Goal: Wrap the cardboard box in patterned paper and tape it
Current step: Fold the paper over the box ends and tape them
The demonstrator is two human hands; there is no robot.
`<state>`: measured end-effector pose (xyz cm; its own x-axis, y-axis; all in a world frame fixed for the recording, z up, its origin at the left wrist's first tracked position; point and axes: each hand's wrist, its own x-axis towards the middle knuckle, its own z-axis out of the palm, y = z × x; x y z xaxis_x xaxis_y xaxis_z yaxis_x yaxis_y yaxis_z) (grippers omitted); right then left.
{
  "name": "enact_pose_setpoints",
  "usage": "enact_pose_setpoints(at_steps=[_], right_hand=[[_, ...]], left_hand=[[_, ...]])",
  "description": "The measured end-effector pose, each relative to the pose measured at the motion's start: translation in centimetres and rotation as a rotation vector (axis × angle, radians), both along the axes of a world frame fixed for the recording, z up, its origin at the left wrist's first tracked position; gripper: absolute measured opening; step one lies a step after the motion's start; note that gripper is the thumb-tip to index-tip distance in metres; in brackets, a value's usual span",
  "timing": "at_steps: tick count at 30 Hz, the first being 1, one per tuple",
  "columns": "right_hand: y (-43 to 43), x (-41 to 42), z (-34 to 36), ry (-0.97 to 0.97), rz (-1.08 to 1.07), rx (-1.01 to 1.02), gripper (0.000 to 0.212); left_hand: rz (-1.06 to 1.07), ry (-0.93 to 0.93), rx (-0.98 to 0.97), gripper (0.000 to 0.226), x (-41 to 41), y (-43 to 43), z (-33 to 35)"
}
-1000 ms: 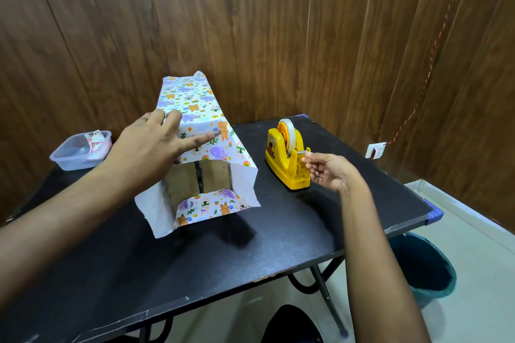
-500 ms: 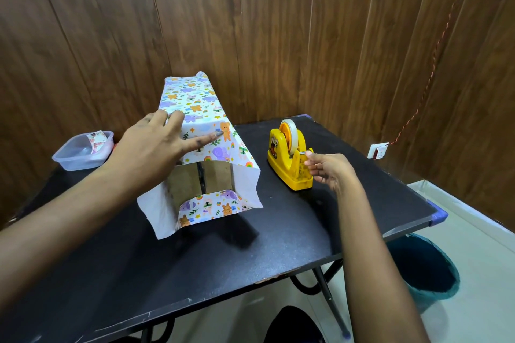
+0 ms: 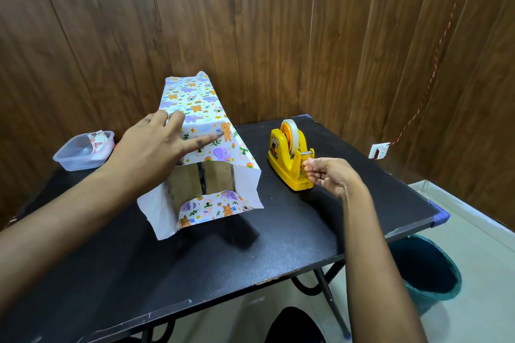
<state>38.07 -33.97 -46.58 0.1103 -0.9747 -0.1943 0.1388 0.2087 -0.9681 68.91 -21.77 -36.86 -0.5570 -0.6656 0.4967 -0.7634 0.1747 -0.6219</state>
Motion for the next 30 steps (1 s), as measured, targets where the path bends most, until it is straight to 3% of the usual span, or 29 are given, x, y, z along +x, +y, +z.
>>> enact_pose_setpoints(at_steps=[5, 10, 15, 17, 21, 30], right_hand=[[-0.5, 1.1, -0.4, 0.096, -0.176, -0.046, 0.031], [-0.5, 2.1, -1.5, 0.041, -0.252, -0.072, 0.033], [-0.4, 4.6, -2.7, 0.01, -0.521, -0.163, 0.034], [-0.3, 5.4, -3.6, -0.041, -0.565, -0.108, 0.035], [1.3, 5.1, -4.6, -0.278, -0.442, 0.009, 0.032], [11.7, 6.3, 7.6, -0.331, 0.07, -0.437, 0.016]], left_hand=[[-0.01, 0.006, 0.003, 0.087, 0.0, -0.1, -0.1], [-0.024, 0.01, -0.002, 0.086, 0.2, -0.2, -0.2], [-0.008, 0.012, 0.002, 0.085, 0.1, -0.3, -0.2], [-0.001, 0.015, 0.004, 0.085, 0.1, -0.2, -0.1], [0.007, 0.004, -0.006, 0.086, 0.1, -0.1, -0.1], [0.071, -0.049, -0.024, 0.086, -0.2, -0.1, 0.1]])
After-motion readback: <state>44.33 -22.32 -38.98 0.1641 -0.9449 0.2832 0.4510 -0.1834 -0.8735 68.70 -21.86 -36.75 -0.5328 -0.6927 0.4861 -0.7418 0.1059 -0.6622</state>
